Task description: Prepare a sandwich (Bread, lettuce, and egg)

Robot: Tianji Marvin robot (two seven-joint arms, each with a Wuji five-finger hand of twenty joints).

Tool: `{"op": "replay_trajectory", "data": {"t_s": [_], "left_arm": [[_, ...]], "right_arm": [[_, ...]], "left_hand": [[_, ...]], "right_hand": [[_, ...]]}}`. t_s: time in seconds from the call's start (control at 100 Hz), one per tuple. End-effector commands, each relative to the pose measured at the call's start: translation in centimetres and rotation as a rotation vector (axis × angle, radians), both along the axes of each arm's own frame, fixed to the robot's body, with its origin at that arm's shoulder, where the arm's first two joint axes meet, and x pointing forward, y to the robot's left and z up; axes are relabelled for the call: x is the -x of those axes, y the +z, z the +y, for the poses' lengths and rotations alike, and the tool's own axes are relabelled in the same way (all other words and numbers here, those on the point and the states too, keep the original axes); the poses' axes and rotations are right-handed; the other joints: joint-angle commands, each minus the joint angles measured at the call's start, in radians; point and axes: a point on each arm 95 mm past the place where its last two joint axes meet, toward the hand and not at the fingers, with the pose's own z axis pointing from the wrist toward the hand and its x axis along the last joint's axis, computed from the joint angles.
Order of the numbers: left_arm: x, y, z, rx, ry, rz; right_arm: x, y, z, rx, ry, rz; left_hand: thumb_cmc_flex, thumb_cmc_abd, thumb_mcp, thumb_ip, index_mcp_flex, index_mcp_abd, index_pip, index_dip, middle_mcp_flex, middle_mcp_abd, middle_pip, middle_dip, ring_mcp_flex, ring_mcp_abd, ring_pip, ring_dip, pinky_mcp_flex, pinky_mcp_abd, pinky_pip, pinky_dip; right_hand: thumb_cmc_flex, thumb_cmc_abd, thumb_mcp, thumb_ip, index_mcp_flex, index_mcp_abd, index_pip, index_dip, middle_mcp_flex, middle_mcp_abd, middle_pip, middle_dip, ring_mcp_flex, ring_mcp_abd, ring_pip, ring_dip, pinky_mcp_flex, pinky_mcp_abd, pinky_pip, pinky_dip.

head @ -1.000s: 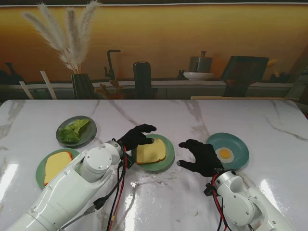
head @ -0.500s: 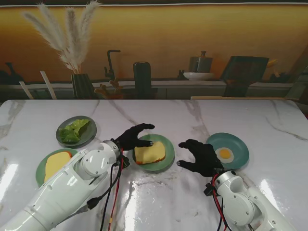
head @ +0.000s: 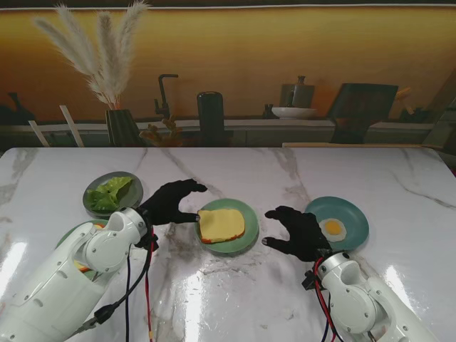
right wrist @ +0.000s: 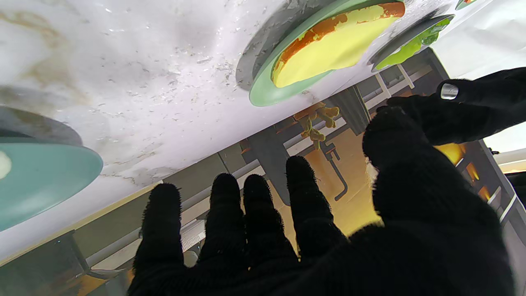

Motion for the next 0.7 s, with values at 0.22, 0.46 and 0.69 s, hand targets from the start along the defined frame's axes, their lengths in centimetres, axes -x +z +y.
{"op": "replay_trajectory", "data": {"t_s": [0.22, 0.46, 0.69], "left_arm": [[0.9, 0.0, 6.2, -0.148, 0.199, -0.043], [1.4, 0.5, 10.6, -0.277, 0.354, -0.106], [0.6, 0.6, 13.3, -0.322, 0.504, -0.133]], "right_arm": [[0.2, 0.0, 0.8, -0.016, 0.013, -0.003], [0.3, -0.1, 1.0, -0.016, 0.020, 0.000], [0.6, 0.1, 1.4, -0.023, 0.039, -0.009]], "left_hand": [[-0.017, 0.023, -0.059, -0.016, 0.015, 0.041, -0.032, 0.015, 0.014, 0.027, 0.062, 0.008, 0.015, 0.002, 0.039, 0.002, 0.015, 0.023, 0.016, 0.040], [0.001, 0.030, -0.073, -0.009, 0.025, 0.065, -0.051, 0.014, 0.017, 0.038, 0.072, -0.007, 0.015, 0.017, 0.051, 0.003, 0.019, 0.024, 0.020, 0.049], [0.023, 0.046, -0.099, 0.012, 0.027, 0.089, -0.072, 0.023, 0.017, 0.049, 0.087, -0.011, 0.019, 0.038, 0.101, 0.016, -0.007, 0.019, 0.114, 0.090]], "right_hand": [[0.019, 0.027, -0.016, 0.007, 0.013, -0.020, 0.005, 0.009, -0.017, -0.013, 0.011, -0.010, -0.026, -0.026, -0.003, -0.010, -0.018, -0.010, -0.013, 0.019], [0.020, 0.027, -0.015, 0.007, 0.016, -0.020, 0.006, 0.009, -0.014, -0.014, 0.011, -0.010, -0.024, -0.025, -0.003, -0.010, -0.017, -0.011, -0.013, 0.020], [0.020, 0.026, -0.015, 0.006, 0.026, -0.009, 0.009, 0.009, -0.015, -0.013, 0.010, -0.010, -0.027, -0.025, -0.004, -0.010, -0.021, -0.008, -0.027, 0.013]]}}
